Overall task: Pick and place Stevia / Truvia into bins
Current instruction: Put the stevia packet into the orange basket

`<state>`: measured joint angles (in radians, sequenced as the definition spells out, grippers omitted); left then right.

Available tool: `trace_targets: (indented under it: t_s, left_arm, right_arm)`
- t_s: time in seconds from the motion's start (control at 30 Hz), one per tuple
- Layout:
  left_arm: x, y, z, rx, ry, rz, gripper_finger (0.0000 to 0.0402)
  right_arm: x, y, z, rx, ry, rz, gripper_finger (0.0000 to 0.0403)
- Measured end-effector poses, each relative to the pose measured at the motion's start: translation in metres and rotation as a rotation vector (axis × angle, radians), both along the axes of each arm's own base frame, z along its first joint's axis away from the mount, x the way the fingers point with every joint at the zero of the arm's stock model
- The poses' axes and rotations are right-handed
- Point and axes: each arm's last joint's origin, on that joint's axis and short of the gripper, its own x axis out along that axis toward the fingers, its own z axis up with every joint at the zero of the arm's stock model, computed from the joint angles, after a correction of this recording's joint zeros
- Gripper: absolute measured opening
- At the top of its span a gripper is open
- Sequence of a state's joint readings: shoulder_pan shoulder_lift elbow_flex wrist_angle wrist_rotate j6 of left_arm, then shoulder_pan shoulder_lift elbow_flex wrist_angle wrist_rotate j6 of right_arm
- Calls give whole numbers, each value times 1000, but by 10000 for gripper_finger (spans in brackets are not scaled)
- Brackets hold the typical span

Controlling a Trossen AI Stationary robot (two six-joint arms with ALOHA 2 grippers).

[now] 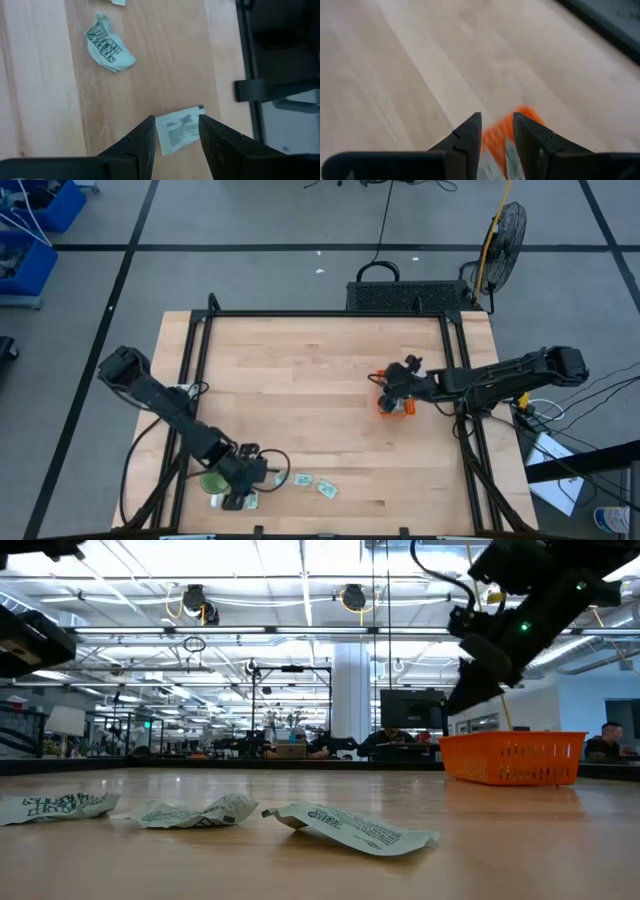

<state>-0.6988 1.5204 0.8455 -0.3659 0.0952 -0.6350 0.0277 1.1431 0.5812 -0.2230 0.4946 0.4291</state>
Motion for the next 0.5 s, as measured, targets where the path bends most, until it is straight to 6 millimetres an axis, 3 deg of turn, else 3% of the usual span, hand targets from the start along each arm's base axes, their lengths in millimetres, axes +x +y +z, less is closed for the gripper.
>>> trace_targets:
  t_s: [0.5]
  left_arm:
    - [9, 15, -4, -30, 24, -13, 154]
  right_arm:
    - [21, 1, 25, -180, -221, 156, 109]
